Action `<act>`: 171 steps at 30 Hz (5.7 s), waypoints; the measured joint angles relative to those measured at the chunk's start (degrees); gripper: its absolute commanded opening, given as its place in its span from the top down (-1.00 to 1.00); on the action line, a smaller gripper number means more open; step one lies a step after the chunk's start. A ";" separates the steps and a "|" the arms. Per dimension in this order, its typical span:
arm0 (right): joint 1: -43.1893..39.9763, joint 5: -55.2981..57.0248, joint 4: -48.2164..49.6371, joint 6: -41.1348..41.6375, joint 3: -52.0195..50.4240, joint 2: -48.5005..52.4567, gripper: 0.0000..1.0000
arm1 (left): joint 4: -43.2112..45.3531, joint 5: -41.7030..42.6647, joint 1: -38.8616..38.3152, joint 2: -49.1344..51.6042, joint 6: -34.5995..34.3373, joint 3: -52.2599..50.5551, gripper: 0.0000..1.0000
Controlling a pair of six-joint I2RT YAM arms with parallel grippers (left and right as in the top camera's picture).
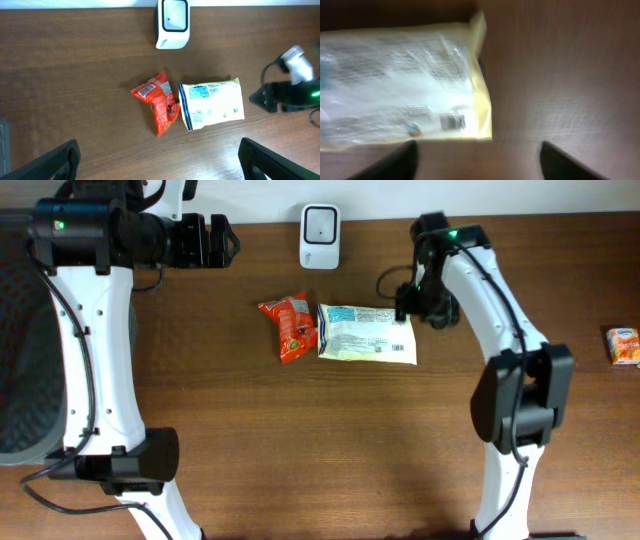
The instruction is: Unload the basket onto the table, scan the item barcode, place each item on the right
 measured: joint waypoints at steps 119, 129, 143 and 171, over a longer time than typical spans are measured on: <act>0.15 -7.39 -14.12 -15.76 18.69 10.40 0.92 | 0.02 0.00 0.00 0.00 0.00 0.00 -0.98; -0.57 29.62 -16.74 1.88 27.69 10.19 0.92 | 0.00 0.00 0.00 0.00 0.00 0.00 -0.99; 12.07 31.12 -7.08 8.15 7.37 11.50 -0.97 | 0.00 0.00 0.00 0.00 0.00 0.00 -0.99; -6.47 -6.45 9.27 -12.35 -1.66 9.86 0.41 | 0.00 0.00 0.00 0.00 0.00 0.00 -0.98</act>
